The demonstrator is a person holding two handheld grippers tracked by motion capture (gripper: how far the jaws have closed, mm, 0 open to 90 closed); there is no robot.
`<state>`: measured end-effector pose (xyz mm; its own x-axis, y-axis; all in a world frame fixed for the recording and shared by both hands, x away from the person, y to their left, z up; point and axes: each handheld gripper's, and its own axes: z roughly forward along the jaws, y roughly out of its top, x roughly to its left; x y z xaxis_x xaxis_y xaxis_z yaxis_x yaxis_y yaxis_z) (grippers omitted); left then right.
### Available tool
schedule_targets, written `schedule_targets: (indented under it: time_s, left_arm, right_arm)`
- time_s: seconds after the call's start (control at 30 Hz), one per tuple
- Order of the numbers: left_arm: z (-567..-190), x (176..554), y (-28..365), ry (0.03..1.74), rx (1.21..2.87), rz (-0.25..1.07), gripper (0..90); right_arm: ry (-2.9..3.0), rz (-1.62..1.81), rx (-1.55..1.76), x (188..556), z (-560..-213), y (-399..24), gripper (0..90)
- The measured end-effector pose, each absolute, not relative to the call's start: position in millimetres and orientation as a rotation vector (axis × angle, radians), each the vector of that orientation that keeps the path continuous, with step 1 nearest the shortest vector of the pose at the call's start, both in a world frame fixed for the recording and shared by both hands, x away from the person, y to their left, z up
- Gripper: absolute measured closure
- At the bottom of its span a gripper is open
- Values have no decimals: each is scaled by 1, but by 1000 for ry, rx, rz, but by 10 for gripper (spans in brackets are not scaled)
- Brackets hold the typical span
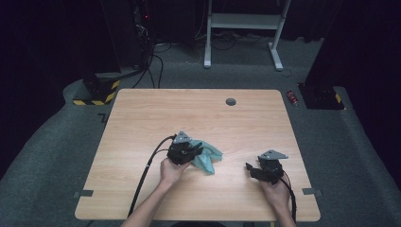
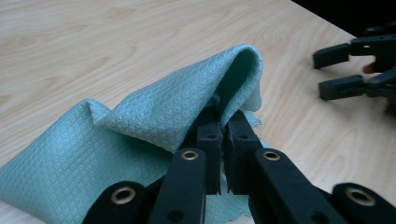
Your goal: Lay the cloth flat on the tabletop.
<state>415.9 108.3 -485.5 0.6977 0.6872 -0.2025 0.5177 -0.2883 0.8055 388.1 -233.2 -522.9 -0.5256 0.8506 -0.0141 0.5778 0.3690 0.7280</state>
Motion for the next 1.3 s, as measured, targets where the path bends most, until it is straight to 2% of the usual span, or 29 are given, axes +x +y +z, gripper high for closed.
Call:
schedule_targets:
  time_s: [0.6,0.7,0.73,0.87,1.3]
  left_arm:
    - [-493,414,77,887,2023,199,828]
    - [-493,413,77,879,2032,203,750]
    - [-493,413,77,873,2036,202,750]
    - [-489,408,78,870,2039,210,617]
    - [-489,384,102,909,2039,273,520]
  right_arm:
    - [2247,960,1245,388,-523,-233,370]
    - [2247,960,1243,388,-523,-233,370]
    - [2247,960,1243,388,-523,-233,370]
    - [2247,960,1246,388,-523,-233,369]
    - [2253,968,1239,389,-523,-233,380]
